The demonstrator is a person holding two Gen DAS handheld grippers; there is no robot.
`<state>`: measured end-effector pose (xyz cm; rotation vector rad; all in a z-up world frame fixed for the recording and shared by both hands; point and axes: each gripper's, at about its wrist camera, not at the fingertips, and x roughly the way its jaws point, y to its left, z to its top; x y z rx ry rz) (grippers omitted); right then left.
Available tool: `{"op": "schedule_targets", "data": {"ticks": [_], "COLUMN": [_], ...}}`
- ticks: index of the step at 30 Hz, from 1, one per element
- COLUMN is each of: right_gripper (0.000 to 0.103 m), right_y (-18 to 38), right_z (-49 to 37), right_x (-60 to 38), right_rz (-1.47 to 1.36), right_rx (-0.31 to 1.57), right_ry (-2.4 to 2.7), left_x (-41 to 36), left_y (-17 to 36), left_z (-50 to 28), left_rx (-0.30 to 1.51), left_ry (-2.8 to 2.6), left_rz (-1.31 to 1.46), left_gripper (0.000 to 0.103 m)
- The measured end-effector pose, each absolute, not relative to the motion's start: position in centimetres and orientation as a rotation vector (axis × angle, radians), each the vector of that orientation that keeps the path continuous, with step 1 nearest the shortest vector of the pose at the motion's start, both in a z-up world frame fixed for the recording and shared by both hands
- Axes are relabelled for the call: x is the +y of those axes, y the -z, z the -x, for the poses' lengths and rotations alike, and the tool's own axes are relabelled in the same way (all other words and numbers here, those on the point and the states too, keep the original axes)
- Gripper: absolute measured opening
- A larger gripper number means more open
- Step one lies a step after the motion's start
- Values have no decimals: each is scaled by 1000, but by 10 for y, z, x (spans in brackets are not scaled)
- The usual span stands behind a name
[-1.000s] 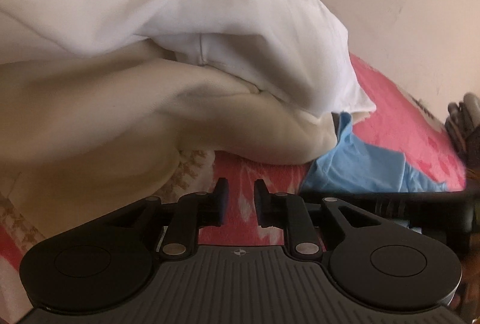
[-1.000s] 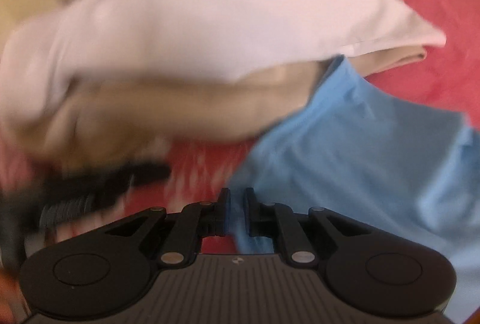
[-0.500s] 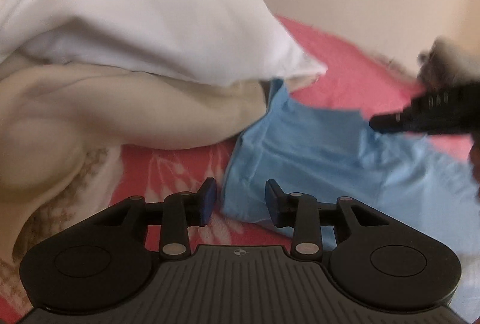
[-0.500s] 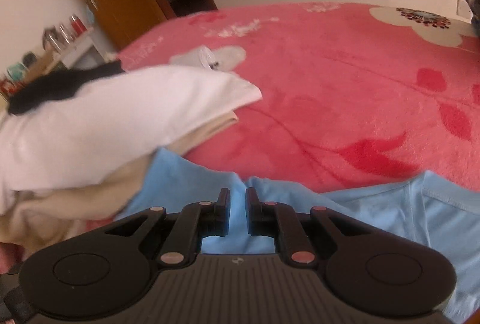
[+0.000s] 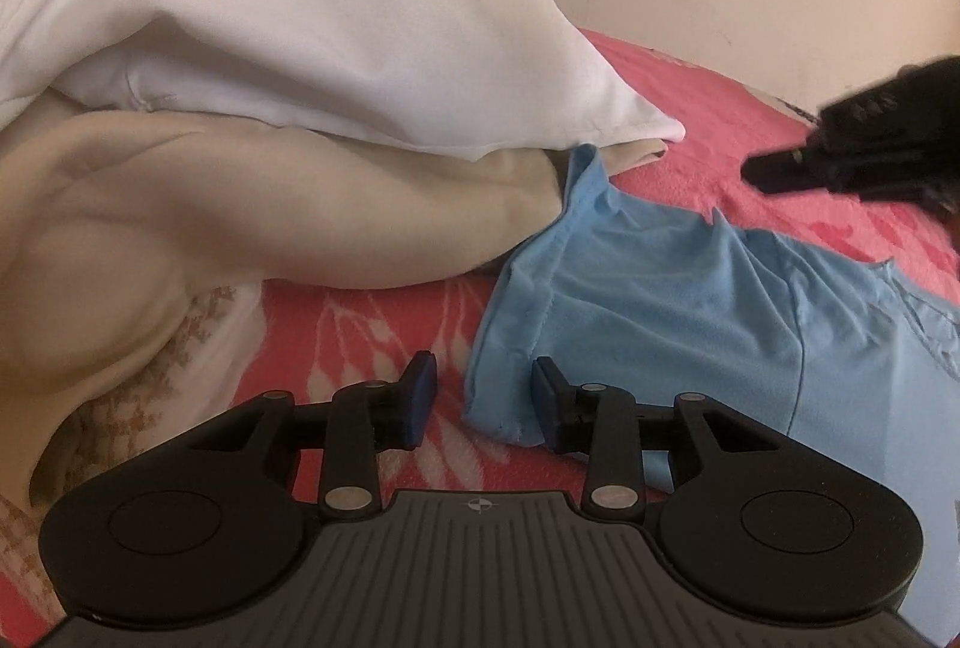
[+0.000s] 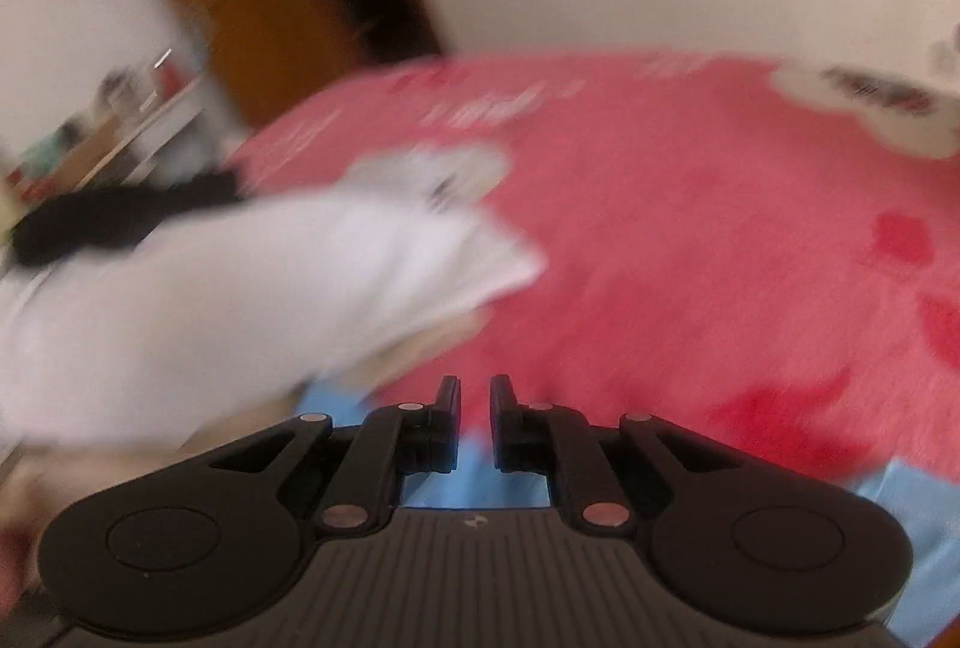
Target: Fold clothes
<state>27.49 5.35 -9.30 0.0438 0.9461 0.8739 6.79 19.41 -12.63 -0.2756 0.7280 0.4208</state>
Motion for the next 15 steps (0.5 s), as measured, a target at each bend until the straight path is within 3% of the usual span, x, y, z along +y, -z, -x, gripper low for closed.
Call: {"op": "schedule_targets", "data": {"ticks": [7,15], "right_gripper": [11,10], "right_y": [124,148], "right_z": [-262,-285], "right_x": [123,150], "right_rz": [45,-273], "right_rx": [1046,1106], "right_ry": [-954,-902], "left_x": [190,187], "left_y": [125,125], "left_z": [-65,-63], "left_rx": [716,705], "left_ry": [-450,-464], "left_rz": [273,269], "left_gripper": [35,35]}}
